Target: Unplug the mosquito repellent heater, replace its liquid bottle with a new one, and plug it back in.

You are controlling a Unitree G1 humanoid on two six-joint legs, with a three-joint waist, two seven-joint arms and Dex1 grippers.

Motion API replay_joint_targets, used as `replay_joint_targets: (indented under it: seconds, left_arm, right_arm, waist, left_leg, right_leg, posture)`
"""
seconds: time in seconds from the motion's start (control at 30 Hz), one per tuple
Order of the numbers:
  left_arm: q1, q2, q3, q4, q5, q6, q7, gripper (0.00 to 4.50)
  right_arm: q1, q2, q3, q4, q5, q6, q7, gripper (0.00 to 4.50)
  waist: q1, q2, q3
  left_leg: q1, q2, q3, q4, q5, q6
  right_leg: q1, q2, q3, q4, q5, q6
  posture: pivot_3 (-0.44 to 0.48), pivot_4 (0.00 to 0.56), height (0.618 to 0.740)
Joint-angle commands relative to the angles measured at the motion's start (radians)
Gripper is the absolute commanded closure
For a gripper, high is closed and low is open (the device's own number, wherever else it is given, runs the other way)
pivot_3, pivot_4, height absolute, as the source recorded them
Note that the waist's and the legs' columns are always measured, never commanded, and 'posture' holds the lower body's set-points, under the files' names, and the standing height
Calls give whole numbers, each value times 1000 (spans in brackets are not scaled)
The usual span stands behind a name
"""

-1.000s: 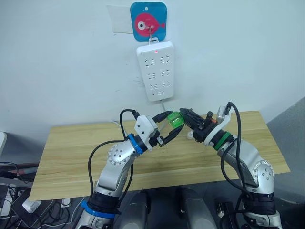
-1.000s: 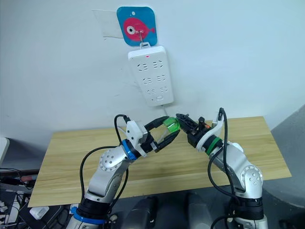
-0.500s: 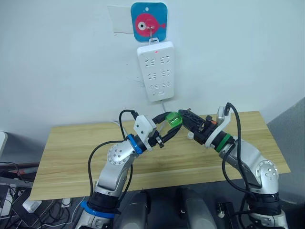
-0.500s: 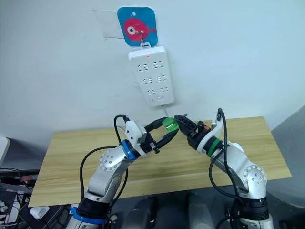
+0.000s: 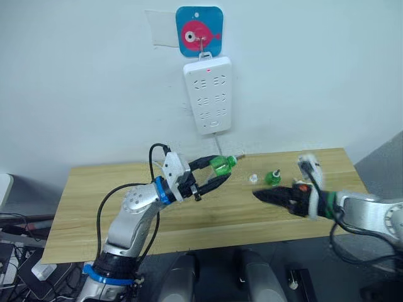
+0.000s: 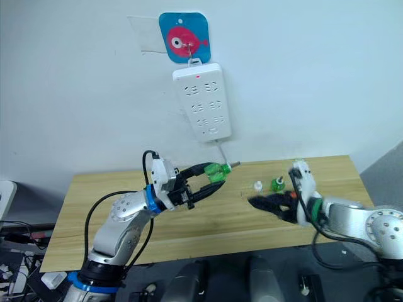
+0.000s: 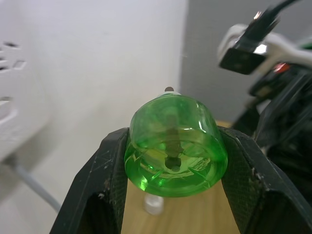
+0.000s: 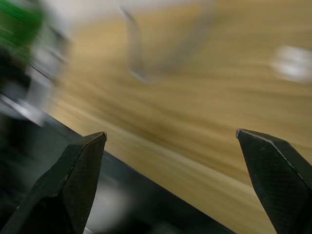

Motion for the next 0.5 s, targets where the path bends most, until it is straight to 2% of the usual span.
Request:
replay_joint_targets:
  seconds: [0.03, 0.07, 0.23, 0.5]
  left_arm:
    - [9, 15, -10, -67, -36, 5, -47, 2235]
    - [9, 17, -12, -70, -36, 7, -51, 2235]
    - [0, 18, -19, -60, -7, -17, -63, 2235]
    - [15, 32, -11, -90, -19, 9, -52, 2235]
  right_arm:
    - [-5, -178, 143, 99, -475, -201, 278, 40]
    - [-23, -182, 178, 155, -570, -254, 309, 40]
    - [-146, -76, 271, 402, -800, -303, 458, 40]
    - [-355, 86, 321, 702, -1015, -290, 623, 40]
  waist:
    - [0, 1, -1]
    - [-1, 0, -1]
    - [-4, 0, -1]
    - [0, 0, 0]
  left_leg:
    - [0, 0, 0, 0, 0, 0]
    - [0, 0, 0, 0, 0, 0]
    - [0, 1, 2, -1, 0, 0]
    - [0, 0, 1, 0, 0, 1]
  right_leg:
    - [0, 0, 0, 0, 0, 1]
    - [1, 0, -1, -1, -1, 2]
    - [1, 0, 1, -2, 0, 0]
    - [1, -1, 2, -2, 0, 0]
  posture:
    - [-57, 232, 740]
    - [-58, 236, 740]
    - [-52, 250, 740]
    - [-10, 274, 740]
